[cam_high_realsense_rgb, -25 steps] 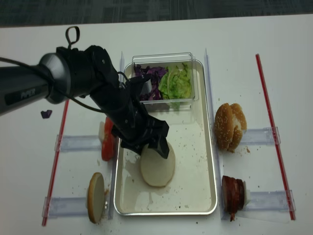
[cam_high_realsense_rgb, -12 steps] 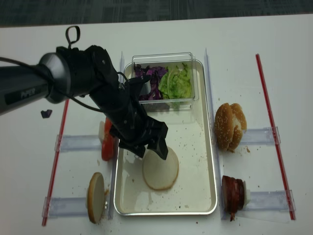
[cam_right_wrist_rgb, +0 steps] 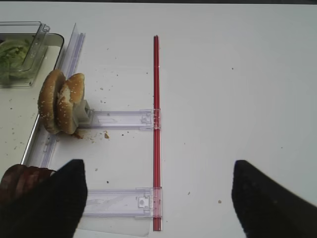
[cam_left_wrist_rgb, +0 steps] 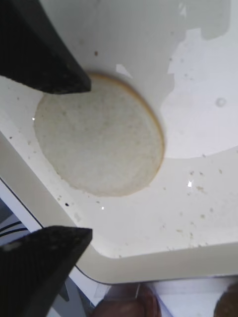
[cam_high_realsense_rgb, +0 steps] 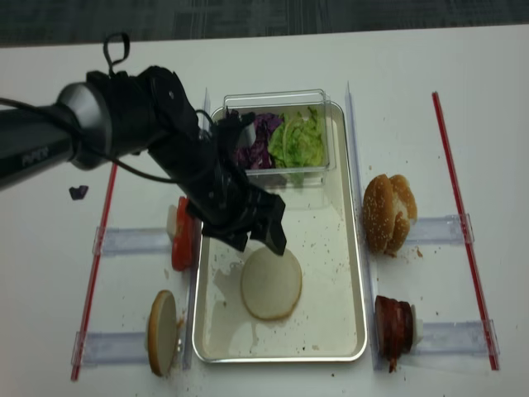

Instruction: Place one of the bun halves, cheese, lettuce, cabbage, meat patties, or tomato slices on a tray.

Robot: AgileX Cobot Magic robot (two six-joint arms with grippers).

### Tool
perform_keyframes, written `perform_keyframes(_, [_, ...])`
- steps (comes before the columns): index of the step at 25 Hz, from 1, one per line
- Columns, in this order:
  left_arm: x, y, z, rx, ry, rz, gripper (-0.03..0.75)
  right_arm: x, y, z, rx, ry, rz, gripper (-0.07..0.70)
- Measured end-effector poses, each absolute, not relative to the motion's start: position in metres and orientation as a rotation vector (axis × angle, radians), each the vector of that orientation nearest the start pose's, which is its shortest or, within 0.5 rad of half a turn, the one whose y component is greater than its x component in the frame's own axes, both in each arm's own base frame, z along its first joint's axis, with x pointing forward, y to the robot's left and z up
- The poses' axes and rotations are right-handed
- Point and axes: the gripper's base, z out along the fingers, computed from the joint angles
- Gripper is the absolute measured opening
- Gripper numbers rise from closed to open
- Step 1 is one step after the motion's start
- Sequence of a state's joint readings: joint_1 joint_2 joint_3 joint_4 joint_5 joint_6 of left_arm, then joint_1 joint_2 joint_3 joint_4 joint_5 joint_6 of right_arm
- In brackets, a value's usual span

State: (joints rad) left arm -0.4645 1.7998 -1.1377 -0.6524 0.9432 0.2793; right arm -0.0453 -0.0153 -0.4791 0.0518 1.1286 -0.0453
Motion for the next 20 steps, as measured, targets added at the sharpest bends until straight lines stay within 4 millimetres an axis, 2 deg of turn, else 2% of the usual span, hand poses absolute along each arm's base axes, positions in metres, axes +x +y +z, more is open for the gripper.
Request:
perform_keyframes(6, [0.282,-0.193,0.232,0.597,2.890,-0.869,0.510,-0.008,0.005,0.266,-0.004,2.117,0.009,0.614])
perform_keyframes(12, [0.274,-0.189,0.269,0.618,2.797,-0.870,0.510,-0.008,0.005,0.266,-0.004,2.117,0.009,0.614])
perform_keyframes(16, [0.271,-0.183,0.279,0.613,2.791,-0.799,0.510,-0.008,0.005,0.266,-0.007,2.117,0.008,0.614])
perform_keyframes(20, [0.273,-0.170,0.273,0.599,2.856,-0.580,0.510,-0.008,0.005,0.266,-0.007,2.117,0.008,0.614])
